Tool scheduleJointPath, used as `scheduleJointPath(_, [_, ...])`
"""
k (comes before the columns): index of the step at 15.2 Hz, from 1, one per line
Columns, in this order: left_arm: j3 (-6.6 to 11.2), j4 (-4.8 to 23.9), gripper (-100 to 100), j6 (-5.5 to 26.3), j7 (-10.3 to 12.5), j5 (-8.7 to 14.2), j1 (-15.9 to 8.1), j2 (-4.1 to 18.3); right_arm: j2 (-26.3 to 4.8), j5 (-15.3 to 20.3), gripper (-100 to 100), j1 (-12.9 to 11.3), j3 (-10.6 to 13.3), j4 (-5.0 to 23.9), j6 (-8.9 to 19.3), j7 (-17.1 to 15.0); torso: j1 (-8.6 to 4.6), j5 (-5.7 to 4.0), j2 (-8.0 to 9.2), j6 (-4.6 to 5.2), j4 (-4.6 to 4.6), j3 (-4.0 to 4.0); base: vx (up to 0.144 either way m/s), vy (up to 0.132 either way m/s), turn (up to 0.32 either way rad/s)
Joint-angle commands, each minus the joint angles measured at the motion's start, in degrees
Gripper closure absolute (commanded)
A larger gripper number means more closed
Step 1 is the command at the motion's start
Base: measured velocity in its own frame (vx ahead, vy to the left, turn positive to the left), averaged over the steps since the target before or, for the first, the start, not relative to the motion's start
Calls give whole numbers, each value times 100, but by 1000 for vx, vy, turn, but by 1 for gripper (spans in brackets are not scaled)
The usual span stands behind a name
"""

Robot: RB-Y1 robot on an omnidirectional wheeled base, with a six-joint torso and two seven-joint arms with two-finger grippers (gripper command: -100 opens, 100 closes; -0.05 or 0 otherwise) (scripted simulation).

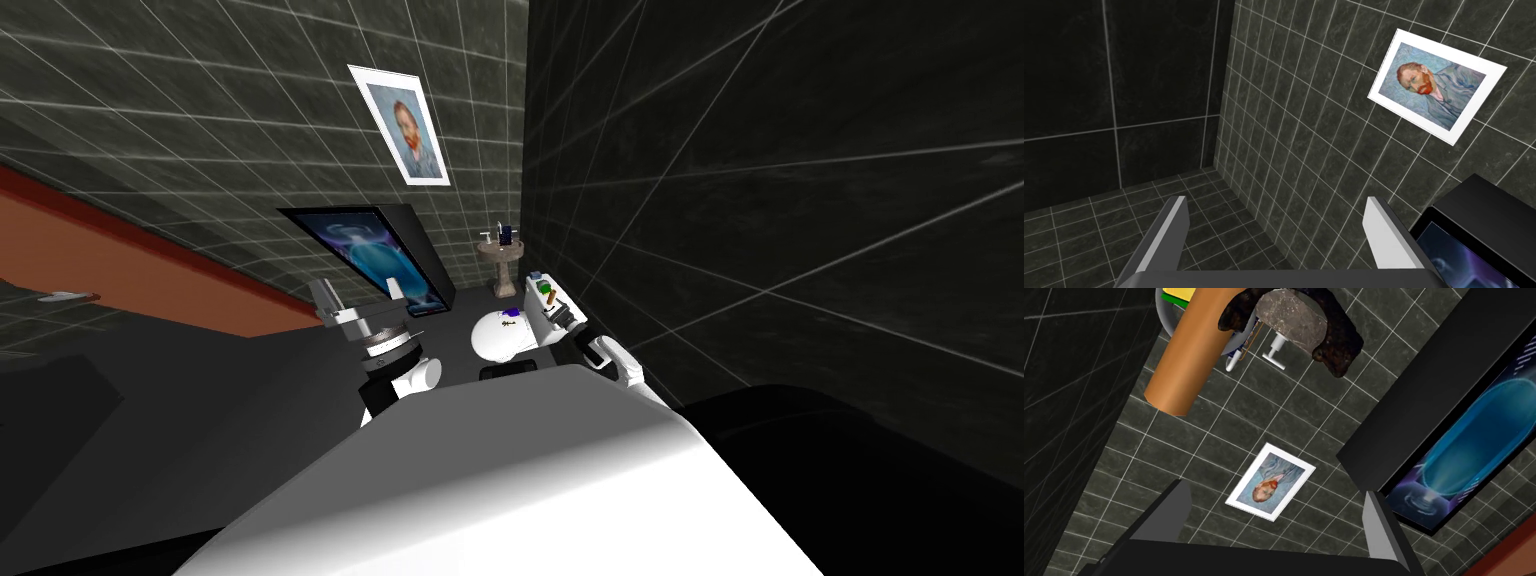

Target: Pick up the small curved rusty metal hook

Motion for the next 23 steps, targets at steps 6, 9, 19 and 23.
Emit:
scheduleJointPath(6, [0, 0, 0, 0, 0, 0, 0, 0, -291, 740, -100, -48, 4, 365, 186, 805, -1, 0, 0, 1, 0, 0, 7, 41, 49])
scheduleJointPath(9, [0, 0, 0, 0, 0, 0, 0, 0, -356, 913, -100, -63, 7, 453, 229, 993, -1, 0, -1, 0, 0, 0, 8, 37, 51])
scheduleJointPath(19, [0, 0, 0, 0, 0, 0, 0, 0, -677, 1799, -100, -138, 22, 907, 448, 1911, -4, -1, 0, 1, 0, 0, 6, 37, 44])
scheduleJointPath(23, [0, 0, 0, 0, 0, 0, 0, 0, -698, 1605, -100, -97, -8, 978, 390, 2286, -8, -2, 0, 1, 0, 0, 13, 22, 14])
